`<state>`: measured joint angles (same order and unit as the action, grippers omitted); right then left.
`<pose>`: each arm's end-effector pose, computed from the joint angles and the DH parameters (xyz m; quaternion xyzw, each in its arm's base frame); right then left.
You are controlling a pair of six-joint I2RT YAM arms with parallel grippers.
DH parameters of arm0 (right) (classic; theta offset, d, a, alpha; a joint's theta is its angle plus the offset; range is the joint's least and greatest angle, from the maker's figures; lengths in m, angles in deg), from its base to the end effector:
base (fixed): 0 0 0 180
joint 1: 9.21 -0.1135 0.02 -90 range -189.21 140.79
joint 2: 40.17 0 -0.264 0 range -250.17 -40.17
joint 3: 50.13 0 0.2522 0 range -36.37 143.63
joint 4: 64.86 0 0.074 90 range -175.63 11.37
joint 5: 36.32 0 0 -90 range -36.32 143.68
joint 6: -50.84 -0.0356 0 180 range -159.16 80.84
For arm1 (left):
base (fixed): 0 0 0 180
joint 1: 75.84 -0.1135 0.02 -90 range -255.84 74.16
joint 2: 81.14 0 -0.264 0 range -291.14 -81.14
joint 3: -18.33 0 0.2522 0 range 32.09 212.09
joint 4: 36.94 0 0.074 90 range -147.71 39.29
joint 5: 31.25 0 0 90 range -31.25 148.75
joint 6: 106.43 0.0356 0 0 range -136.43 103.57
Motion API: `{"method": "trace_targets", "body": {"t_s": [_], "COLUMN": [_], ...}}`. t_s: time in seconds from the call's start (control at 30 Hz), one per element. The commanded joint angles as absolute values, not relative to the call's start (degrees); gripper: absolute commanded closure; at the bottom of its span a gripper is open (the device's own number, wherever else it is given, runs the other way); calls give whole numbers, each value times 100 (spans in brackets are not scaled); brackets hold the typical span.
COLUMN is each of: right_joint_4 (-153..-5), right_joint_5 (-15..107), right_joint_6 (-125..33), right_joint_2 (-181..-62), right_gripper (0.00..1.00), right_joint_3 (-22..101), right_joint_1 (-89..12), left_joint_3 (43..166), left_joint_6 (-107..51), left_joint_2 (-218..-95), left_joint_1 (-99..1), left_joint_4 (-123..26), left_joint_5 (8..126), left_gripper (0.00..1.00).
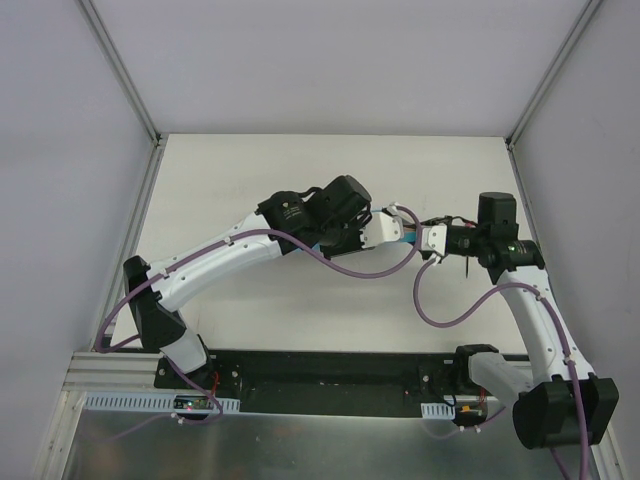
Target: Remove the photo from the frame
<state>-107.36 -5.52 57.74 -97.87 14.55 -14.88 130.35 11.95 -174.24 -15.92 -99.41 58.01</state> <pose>0.2003 0.0506 0.3137 -0.7446 0.3071 0.0228 0.5922 0.1770 -0.3046 0.3834 0.6383 0.6611 -0.1015 0.3811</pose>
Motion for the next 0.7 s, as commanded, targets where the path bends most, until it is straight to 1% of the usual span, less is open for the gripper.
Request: {"method": "trace_targets", "body": {"t_s": [0.0, 0.07, 0.23, 0.27, 0.33, 0.57, 0.63, 0.67], "right_joint_4": [-10860, -10886, -10982, -10991, -11009, -11070, -11097, -11097], "right_joint_5": [-705, -732, -793, -802, -802, -811, -802, -811], "right_joint_6": [5383, 5374, 5339, 5330, 5295, 5216, 5207, 5207], "right_joint_2": [-9765, -9792, -9836, -9853, -9862, -9853, -9845, -9845], "right_gripper": [79, 80, 82, 82, 83, 84, 84, 84], "right_joint_3": [1672, 1698, 1794, 1812, 1856, 1953, 1962, 1970], "right_joint_1": [-1527, -1527, -1527, -1536, -1527, -1527, -1527, -1527], "left_joint_3": [13176, 13149, 13053, 13009, 12895, 12561, 12517, 12508], "left_joint_6": [932, 967, 1134, 1178, 1292, 1731, 1811, 1820], "left_joint_2": [-17263, -17255, -17211, -17202, -17210, -17202, -17167, -17167], "left_joint_1": [-1616, -1616, -1616, -1616, -1616, -1712, -1791, -1827], "left_joint_4": [-9852, -9878, -9896, -9904, -9896, -9878, -9878, -9896], "left_joint_5": [5910, 5910, 5629, 5559, 5366, 4794, 4794, 4811], "left_gripper": [82, 70, 27, 23, 21, 21, 23, 26]}}
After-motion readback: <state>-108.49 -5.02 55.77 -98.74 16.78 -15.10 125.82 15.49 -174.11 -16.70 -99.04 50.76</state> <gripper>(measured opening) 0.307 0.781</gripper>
